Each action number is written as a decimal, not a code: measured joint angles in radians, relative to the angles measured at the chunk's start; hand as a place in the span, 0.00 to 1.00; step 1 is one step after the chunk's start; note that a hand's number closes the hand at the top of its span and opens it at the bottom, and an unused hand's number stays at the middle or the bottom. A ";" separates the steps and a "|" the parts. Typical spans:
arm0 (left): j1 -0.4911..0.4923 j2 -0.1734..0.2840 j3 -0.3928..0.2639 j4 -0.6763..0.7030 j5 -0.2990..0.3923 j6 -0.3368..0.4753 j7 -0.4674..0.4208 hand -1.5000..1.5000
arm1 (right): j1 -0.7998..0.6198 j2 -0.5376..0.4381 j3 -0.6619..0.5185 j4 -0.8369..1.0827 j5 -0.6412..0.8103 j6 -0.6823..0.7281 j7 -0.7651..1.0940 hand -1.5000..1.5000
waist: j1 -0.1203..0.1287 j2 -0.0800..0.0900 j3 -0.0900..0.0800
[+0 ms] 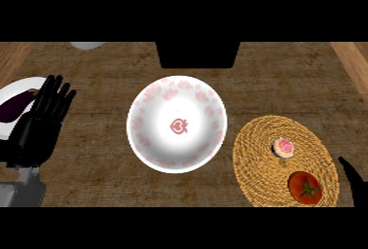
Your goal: Pick the tomato from the placemat and place it in the bowl
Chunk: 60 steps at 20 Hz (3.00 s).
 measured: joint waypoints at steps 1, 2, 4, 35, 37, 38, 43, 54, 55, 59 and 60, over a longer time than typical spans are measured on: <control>-0.008 -0.003 0.009 0.019 -0.003 -0.010 -0.007 0.50 | -0.004 0.015 0.003 0.004 0.018 0.002 -0.001 0.00 | 0.000 0.000 0.000; -0.003 -0.012 0.008 0.004 -0.010 -0.007 -0.003 0.50 | -0.011 0.030 0.001 0.024 0.031 0.002 -0.010 0.00 | 0.000 0.000 0.000; -0.011 -0.019 0.016 0.002 -0.021 -0.006 0.009 0.50 | -0.030 0.042 -0.028 0.049 0.025 0.020 -0.021 0.00 | 0.001 0.000 0.000; 0.017 -0.113 0.086 -0.036 -0.116 -0.086 0.041 0.50 | -0.194 0.177 0.028 0.295 0.276 0.251 -0.163 1.00 | 0.008 -0.001 -0.001; 0.004 -0.111 0.078 -0.037 -0.112 -0.096 0.050 0.50 | -0.238 0.221 0.156 0.266 0.328 0.277 -0.170 1.00 | 0.034 0.000 -0.002; -0.004 -0.115 0.069 -0.037 -0.112 -0.100 0.053 0.50 | -0.268 0.245 0.221 0.260 0.352 0.293 -0.177 1.00 | 0.053 0.002 -0.002; -0.037 -0.119 0.047 -0.026 -0.117 -0.108 0.067 0.50 | -0.431 0.416 0.530 0.271 0.477 0.357 -0.155 1.00 | 0.097 0.002 -0.004; -0.045 -0.127 0.063 -0.001 -0.128 -0.077 0.075 0.50 | -0.761 0.526 0.803 0.230 0.633 0.282 0.092 1.00 | 0.043 -0.010 -0.003; -0.044 -0.128 0.066 0.008 -0.130 -0.078 0.067 0.50 | -0.786 0.527 0.795 0.221 0.644 0.285 0.104 1.00 | 0.037 -0.010 -0.004; -0.038 -0.121 0.078 0.011 -0.125 -0.085 0.057 0.50 | -0.866 0.527 0.750 0.195 0.678 0.299 0.142 1.00 | 0.026 -0.013 -0.004; -0.033 -0.121 0.081 0.011 -0.124 -0.087 0.056 0.50 | -0.880 0.527 0.744 0.191 0.683 0.301 0.151 1.00 | 0.025 -0.013 -0.004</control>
